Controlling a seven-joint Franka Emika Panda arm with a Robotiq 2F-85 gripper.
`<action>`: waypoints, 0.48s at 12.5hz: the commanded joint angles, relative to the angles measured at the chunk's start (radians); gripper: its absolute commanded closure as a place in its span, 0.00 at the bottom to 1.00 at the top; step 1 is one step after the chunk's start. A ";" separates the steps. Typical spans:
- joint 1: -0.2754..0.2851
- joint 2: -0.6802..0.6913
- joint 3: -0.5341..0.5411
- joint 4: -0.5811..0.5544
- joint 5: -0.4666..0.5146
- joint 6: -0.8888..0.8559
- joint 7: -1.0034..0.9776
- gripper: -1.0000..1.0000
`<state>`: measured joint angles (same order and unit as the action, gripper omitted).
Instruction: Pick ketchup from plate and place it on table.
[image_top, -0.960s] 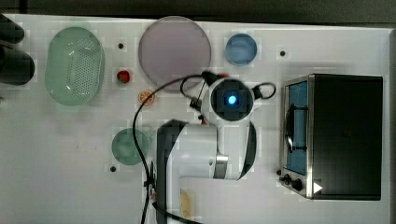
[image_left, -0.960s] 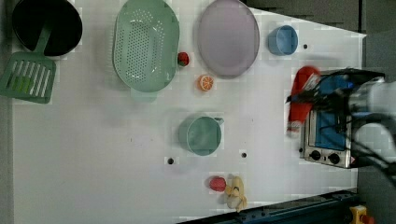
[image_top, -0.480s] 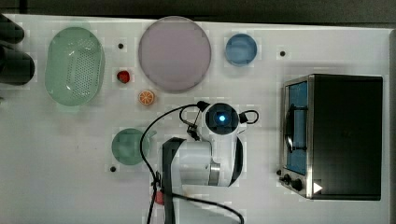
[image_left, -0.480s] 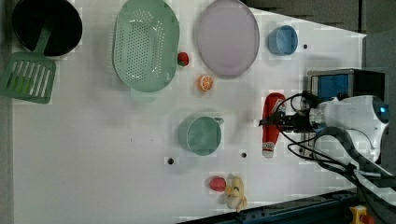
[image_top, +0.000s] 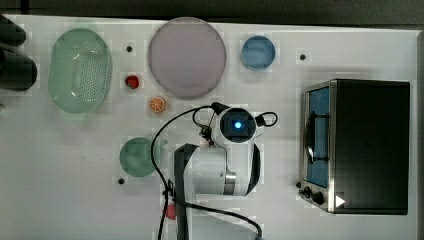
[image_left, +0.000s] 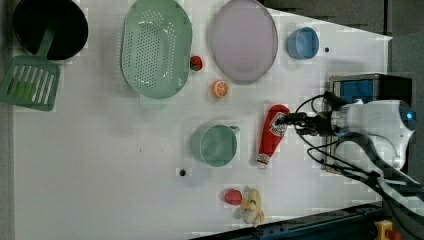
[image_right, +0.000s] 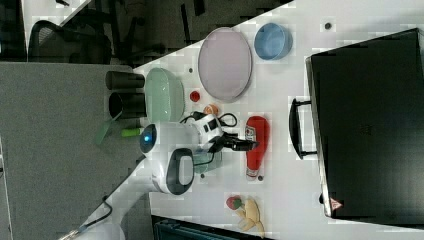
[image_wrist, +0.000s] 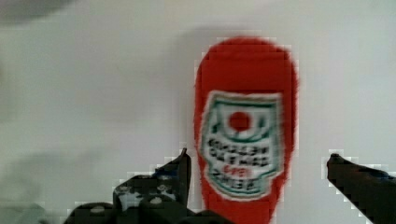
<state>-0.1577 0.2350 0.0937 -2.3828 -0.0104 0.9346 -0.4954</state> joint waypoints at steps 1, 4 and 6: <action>-0.002 -0.168 0.002 0.092 0.004 -0.111 0.085 0.00; -0.001 -0.296 0.003 0.220 0.003 -0.309 0.306 0.00; -0.001 -0.350 0.001 0.310 0.003 -0.460 0.432 0.00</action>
<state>-0.1650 -0.0899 0.0974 -2.1133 -0.0122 0.5098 -0.2340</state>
